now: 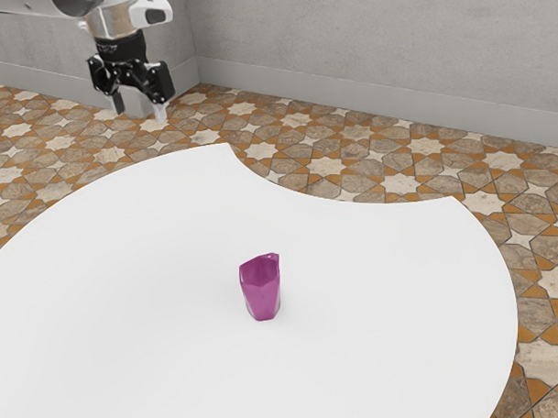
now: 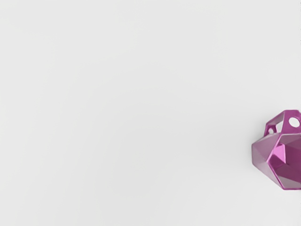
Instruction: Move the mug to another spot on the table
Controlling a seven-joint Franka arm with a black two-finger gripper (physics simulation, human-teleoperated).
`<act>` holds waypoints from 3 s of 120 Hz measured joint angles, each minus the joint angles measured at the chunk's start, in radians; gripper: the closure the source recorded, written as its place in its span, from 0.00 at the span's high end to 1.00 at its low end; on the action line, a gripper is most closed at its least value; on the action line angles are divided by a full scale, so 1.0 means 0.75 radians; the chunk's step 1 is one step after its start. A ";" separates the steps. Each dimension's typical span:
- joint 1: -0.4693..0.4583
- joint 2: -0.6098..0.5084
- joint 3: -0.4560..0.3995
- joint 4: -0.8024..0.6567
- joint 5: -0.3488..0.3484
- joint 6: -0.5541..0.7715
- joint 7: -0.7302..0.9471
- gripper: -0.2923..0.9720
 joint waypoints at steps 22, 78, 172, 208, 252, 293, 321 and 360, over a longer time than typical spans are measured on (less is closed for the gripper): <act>0.000 0.033 -0.004 0.000 -0.020 0.003 -0.010 0.76; -0.184 0.299 -0.004 -0.050 -0.076 0.237 -0.075 0.76; -0.314 0.642 -0.003 -0.008 -0.149 0.411 -0.181 0.76; -0.316 0.755 -0.005 0.087 -0.147 0.414 -0.196 0.76; -0.323 0.765 -0.005 0.049 -0.157 0.415 -0.209 0.76; -0.323 0.788 -0.005 0.044 -0.160 0.416 -0.218 0.64; -0.325 0.787 -0.005 0.047 -0.158 0.416 -0.222 0.37; -0.147 0.780 -0.109 0.138 -0.223 0.147 -0.228 0.26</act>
